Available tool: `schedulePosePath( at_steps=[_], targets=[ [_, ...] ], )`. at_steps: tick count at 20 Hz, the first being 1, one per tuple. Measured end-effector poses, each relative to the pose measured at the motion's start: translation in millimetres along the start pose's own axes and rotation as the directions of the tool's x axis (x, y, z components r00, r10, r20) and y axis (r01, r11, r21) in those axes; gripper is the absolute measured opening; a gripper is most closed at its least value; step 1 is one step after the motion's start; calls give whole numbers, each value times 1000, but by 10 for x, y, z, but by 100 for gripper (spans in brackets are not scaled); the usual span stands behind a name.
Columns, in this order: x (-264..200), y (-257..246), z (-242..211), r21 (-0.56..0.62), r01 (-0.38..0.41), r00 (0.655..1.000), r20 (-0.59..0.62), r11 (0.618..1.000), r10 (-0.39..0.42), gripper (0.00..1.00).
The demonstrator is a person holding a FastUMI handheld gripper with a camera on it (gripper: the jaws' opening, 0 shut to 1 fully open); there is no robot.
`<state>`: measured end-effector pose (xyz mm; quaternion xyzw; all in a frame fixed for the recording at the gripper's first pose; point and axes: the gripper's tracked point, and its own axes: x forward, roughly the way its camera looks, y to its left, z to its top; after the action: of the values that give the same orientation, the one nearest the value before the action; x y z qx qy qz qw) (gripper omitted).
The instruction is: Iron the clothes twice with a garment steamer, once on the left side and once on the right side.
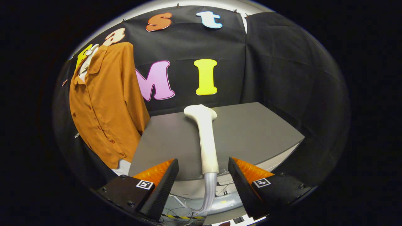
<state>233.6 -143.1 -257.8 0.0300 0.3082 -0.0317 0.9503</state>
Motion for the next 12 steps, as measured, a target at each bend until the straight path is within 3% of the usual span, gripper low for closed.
schedulePosePath(
  at_steps=[4, 6, 8, 11, 12],
  targets=[
    [375, -68, -71, -39, 8, 999, -41, 999, -9, 83],
    [484, -110, -221, -46, 10, 995, -96, 999, -14, 69],
    [415, -83, -140, -69, -10, 998, -55, 998, 6, 44],
    [429, -94, -97, -19, -35, 999, 8, 999, 35, 28],
    [392, -106, -104, -6, -34, 999, 22, 999, 34, 28]
  ],
)
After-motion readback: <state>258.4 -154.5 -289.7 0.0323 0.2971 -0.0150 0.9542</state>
